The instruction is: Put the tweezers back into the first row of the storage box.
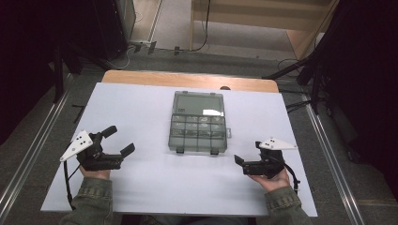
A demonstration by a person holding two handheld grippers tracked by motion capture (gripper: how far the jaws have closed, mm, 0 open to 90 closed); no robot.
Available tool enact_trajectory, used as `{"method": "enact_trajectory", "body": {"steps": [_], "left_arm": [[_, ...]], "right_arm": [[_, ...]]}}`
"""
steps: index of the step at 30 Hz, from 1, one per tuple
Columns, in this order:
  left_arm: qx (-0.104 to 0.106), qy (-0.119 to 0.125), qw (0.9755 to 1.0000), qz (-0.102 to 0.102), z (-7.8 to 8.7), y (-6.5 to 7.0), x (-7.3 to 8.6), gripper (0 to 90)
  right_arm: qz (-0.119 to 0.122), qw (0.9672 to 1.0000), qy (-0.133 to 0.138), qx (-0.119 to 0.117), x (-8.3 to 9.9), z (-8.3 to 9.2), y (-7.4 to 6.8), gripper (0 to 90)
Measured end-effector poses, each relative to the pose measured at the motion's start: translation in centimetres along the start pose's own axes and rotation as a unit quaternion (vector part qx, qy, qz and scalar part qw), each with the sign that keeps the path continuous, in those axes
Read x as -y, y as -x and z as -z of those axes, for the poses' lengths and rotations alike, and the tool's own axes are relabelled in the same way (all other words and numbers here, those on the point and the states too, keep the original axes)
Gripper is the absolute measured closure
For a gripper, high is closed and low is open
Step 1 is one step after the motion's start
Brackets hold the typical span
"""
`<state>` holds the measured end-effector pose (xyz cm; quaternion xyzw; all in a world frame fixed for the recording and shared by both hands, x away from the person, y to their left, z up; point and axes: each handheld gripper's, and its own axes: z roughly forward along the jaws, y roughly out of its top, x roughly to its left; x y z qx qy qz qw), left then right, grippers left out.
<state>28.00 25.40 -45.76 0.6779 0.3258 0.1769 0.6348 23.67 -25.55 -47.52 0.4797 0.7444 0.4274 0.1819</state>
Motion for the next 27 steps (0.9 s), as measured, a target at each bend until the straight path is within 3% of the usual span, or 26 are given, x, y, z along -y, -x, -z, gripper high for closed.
{"method": "enact_trajectory", "body": {"steps": [2,3,4,5,8,9,10,11,12,13,18,27], "left_arm": [[0.000,0.000,1.0000,0.000,0.0,0.0,0.0,0.0],[0.000,0.000,1.0000,0.000,0.0,0.0,0.0,0.0],[0.001,-0.001,1.0000,-0.001,0.0,0.0,0.0,0.0],[0.001,0.000,1.0000,-0.001,0.0,0.0,0.0,0.0],[0.001,-0.001,1.0000,-0.001,0.0,0.0,0.0,0.0],[0.001,-0.001,1.0000,0.000,0.0,0.0,0.0,0.0],[0.001,-0.001,1.0000,-0.001,0.0,0.0,0.0,0.0],[0.001,-0.001,1.0000,-0.001,0.0,0.0,0.0,0.0],[0.001,-0.002,1.0000,-0.001,0.0,0.0,0.0,0.0],[0.000,-0.003,1.0000,-0.001,0.0,0.0,0.0,0.0],[0.002,-0.004,1.0000,-0.002,-0.1,0.0,0.1,0.0],[0.004,-0.004,1.0000,0.000,-0.1,0.0,0.1,0.0]], "right_arm": [[-0.004,1.0000,0.004,0.001,0.3,0.4,0.1,0.2],[-0.006,0.9999,0.015,0.001,0.5,0.6,0.2,0.2],[-0.004,0.9988,0.048,-0.005,1.0,1.1,0.4,1.8],[-0.005,0.9979,0.064,-0.003,1.2,1.4,0.4,3.6],[-0.004,0.9966,0.083,0.002,1.4,2.0,0.5,4.0],[-0.004,0.9945,0.105,0.001,1.6,2.5,0.5,4.0],[-0.004,0.9945,0.105,0.001,1.6,2.5,0.5,4.0],[-0.006,0.9903,0.139,-0.006,2.2,3.1,0.6,6.3],[-0.006,0.9903,0.139,-0.006,2.2,3.1,0.6,6.3],[-0.010,0.9879,0.155,-0.009,2.5,3.3,0.6,7.6],[-0.013,0.9864,0.164,-0.006,3.2,3.8,0.8,7.8],[-0.003,0.9889,0.149,0.002,3.2,3.5,0.5,7.8]]}}
